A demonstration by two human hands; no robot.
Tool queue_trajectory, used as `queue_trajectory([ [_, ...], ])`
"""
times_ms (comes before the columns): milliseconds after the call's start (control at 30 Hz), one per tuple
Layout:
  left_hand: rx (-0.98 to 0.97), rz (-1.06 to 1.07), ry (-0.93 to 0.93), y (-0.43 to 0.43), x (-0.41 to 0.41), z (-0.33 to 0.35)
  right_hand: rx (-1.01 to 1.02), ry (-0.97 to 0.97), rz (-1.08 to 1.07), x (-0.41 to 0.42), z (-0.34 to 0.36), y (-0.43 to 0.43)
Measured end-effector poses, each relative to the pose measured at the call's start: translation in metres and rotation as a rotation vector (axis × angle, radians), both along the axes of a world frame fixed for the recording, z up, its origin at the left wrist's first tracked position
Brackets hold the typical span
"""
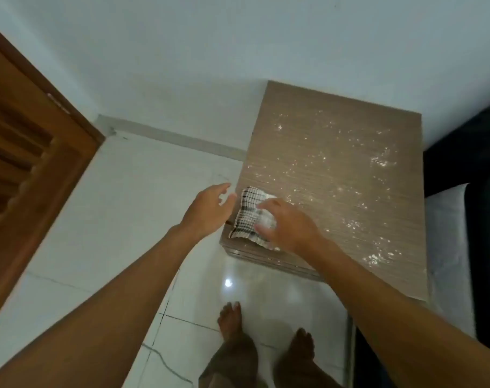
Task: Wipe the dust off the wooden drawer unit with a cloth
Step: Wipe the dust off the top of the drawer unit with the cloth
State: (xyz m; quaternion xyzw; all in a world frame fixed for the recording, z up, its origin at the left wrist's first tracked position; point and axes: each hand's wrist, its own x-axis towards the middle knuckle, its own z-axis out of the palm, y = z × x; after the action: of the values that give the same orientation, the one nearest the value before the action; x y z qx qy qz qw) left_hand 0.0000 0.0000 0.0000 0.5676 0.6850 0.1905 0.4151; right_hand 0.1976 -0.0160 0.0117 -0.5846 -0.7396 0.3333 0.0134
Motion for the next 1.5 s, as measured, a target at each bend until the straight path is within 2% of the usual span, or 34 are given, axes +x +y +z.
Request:
queue_trajectory([
  [100,-0.108,-0.008,0.033,0.004,0.005,-0.021,0.088,-0.176,0.131,-0.014,-0.024,-0.011],
  [267,-0.23,0.065,-0.037,0.011,0.002,-0.045,0.187,-0.147,0.087,-0.011,-0.042,-0.015],
  [433,-0.313,0.117,-0.158,0.017,0.001,-0.043,0.201,-0.243,0.194,-0.013,-0.055,-0.022],
  [567,-0.349,0.16,-0.218,0.018,0.0,-0.045,0.278,-0.17,0.17,-0.005,-0.05,-0.015],
  [633,-0.371,0.172,-0.241,0.019,0.0,-0.046,0.234,-0.069,0.084,0.0,-0.038,-0.004],
  [700,-0.408,0.164,-0.251,0.022,-0.002,-0.046,0.109,0.103,-0.1,0.004,-0.025,0.008],
  [867,-0.393,0.004,-0.118,0.035,-0.011,-0.046,-0.026,0.508,-0.551,0.008,0.006,0.035],
  [967,-0.369,-0.005,-0.103,0.046,-0.011,-0.042,-0.227,0.678,-0.825,0.009,0.015,0.045],
  [1033,-0.371,0.0,-0.125,0.055,-0.009,-0.04,-0.38,0.825,-0.922,0.011,0.019,0.05],
  [1100,-0.384,0.027,-0.172,0.066,-0.006,-0.037,-0.449,0.945,-0.896,0.014,0.024,0.055],
  [1167,-0.391,0.053,-0.215,0.078,-0.003,-0.034,-0.419,0.891,-0.826,0.017,0.024,0.06],
  [1300,-0.405,0.11,-0.292,0.109,0.005,-0.026,-0.185,0.682,-0.801,0.03,0.024,0.076],
  [1500,-0.445,0.116,-0.27,0.166,0.02,-0.028,0.047,0.495,-0.572,0.069,0.032,0.13],
])
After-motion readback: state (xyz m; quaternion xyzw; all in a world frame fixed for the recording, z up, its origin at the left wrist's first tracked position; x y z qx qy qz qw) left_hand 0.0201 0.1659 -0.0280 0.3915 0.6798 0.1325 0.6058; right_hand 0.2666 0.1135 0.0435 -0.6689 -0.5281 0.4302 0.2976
